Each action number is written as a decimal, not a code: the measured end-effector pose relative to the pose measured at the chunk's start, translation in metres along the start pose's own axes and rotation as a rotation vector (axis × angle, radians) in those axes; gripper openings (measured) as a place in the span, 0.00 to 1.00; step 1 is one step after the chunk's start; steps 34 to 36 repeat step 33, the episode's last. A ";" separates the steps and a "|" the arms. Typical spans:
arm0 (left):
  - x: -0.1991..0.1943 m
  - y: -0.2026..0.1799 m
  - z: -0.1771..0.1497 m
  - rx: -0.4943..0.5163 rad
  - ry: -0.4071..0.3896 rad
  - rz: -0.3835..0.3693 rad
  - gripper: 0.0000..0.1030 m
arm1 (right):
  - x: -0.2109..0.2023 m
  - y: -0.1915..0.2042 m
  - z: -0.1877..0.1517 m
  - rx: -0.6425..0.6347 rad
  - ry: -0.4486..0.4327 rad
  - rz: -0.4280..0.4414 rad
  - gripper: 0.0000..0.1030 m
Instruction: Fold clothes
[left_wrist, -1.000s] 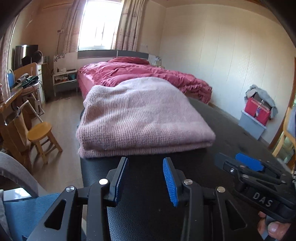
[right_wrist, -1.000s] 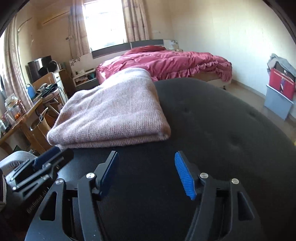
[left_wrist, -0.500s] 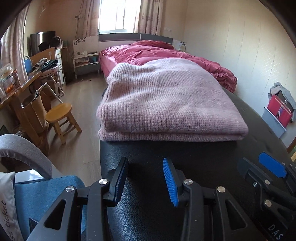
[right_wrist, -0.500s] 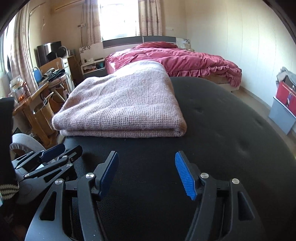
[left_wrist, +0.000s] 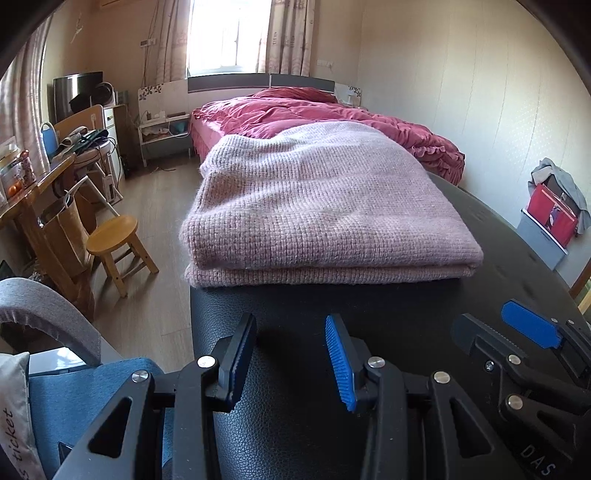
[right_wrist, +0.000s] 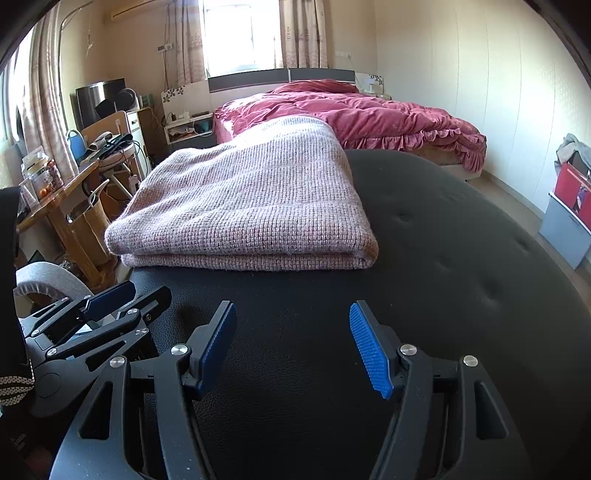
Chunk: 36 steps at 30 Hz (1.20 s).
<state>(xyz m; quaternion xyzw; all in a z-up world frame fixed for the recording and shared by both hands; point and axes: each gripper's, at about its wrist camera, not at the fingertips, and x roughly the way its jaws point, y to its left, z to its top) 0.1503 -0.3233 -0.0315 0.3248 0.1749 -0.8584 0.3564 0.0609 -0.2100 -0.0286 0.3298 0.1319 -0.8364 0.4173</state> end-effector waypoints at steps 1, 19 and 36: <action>0.000 0.000 0.000 -0.001 0.002 0.003 0.38 | 0.000 0.000 0.000 0.002 0.001 0.000 0.65; 0.002 0.003 -0.002 -0.019 0.010 0.032 0.38 | 0.003 0.000 0.001 0.005 0.003 0.004 0.65; -0.002 0.002 -0.002 -0.018 -0.015 0.046 0.38 | 0.004 0.000 0.000 0.010 0.007 0.007 0.65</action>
